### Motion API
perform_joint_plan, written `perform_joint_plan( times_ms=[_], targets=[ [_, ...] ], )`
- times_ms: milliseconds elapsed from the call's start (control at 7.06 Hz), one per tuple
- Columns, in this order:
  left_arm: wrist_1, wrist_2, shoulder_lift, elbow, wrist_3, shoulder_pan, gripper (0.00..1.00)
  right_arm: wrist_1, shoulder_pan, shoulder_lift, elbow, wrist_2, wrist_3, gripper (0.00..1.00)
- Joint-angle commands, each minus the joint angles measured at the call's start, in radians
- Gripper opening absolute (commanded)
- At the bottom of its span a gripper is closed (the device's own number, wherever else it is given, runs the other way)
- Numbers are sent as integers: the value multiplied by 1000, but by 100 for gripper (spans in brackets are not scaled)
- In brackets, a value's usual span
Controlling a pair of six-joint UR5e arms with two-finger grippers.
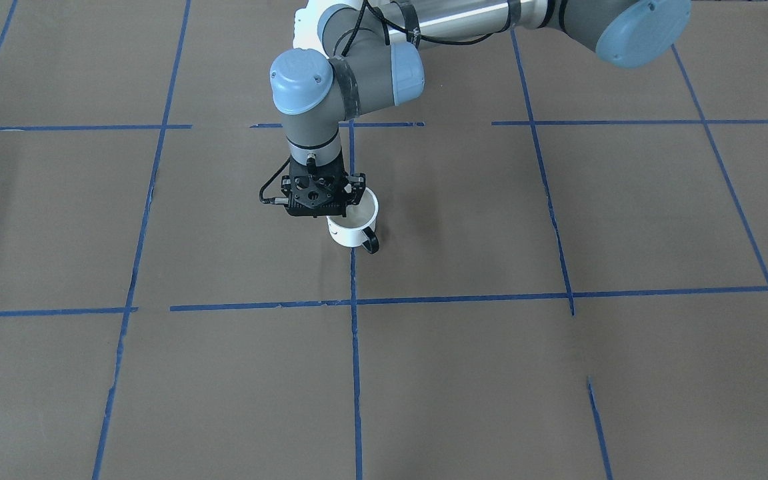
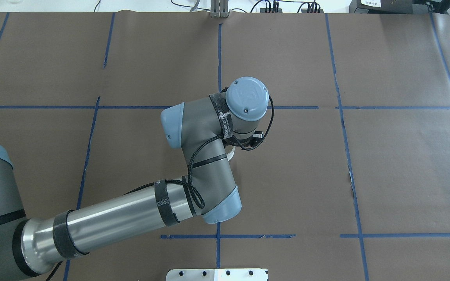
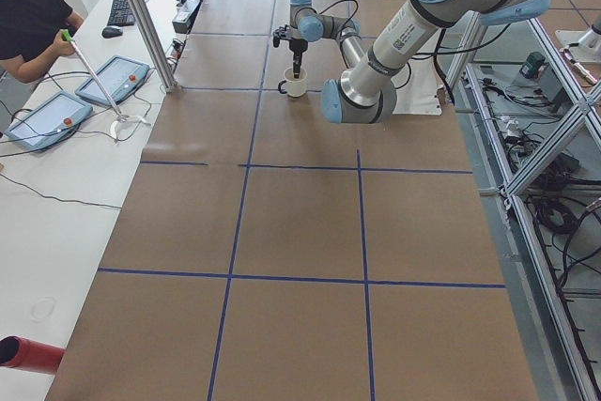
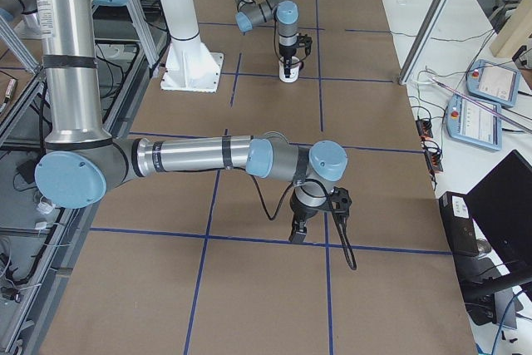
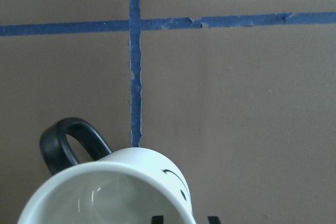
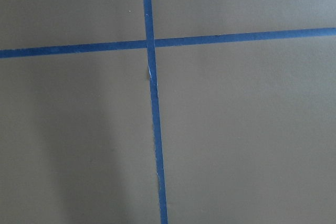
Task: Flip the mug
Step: 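Rotate the mug upright and lower it onto the table with the left gripper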
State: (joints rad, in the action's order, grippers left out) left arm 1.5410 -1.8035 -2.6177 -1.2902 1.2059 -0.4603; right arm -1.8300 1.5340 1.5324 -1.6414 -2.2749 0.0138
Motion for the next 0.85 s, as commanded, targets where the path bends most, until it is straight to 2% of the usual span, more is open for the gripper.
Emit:
perform_joint_plan(
  times_ms=[0,425,708],
  targets=[
    [-13,-4,1,-71,1,-12,100,0,0,0,0,0,0,100],
    [-125,-19,30,-275,-2,-105,100,0,0,0,0,0,0,100],
    [-127,-68,172,-443,-226,-190,100,0,0,0,0,0,0,100]
  ],
)
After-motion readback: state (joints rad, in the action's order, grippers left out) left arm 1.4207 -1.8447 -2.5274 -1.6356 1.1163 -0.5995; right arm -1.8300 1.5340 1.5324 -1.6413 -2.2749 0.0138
